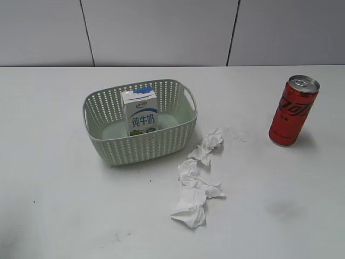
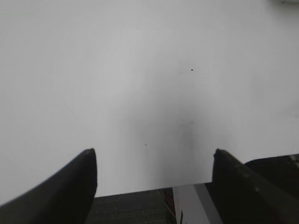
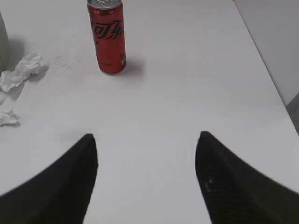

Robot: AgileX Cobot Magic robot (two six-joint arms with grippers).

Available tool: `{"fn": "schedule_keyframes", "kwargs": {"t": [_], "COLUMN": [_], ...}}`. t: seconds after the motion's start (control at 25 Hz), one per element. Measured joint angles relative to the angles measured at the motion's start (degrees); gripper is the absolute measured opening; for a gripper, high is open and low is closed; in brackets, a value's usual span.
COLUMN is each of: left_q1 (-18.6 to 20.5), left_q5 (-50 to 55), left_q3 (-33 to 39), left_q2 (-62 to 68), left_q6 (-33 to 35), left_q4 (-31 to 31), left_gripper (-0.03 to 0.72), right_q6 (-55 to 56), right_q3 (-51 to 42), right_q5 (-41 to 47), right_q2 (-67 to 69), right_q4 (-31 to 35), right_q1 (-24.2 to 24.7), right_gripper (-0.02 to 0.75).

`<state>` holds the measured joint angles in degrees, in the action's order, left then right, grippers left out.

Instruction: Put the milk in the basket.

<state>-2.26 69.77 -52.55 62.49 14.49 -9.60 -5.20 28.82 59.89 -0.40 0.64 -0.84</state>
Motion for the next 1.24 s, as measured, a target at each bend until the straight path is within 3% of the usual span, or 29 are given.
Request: {"fn": "schedule_keyframes", "kwargs": {"t": [0.28,0.72,1.24], "left_q1": [0.0,0.0,0.0], "left_q5": [0.2,0.2,-8.5], "left_q3": [10.8,20.0,23.2], "left_q2": [-19.1,-42.7,-58.7], "left_q6": [-1.5,-1.6,-1.6], "left_q4": [0.0,0.0,0.0], "left_gripper": [0.571,0.571,0.569], "right_q6": [0.0,0.0,0.0], "right_q3": [0.0,0.0,0.0], "right_q5": [0.0,0.0,0.0], "right_q2": [0.0,0.0,0.0], "right_q4": [0.0,0.0,0.0], "right_q1": [0.0,0.0,0.0], "right_gripper": [0.512,0.512,0.512]}}
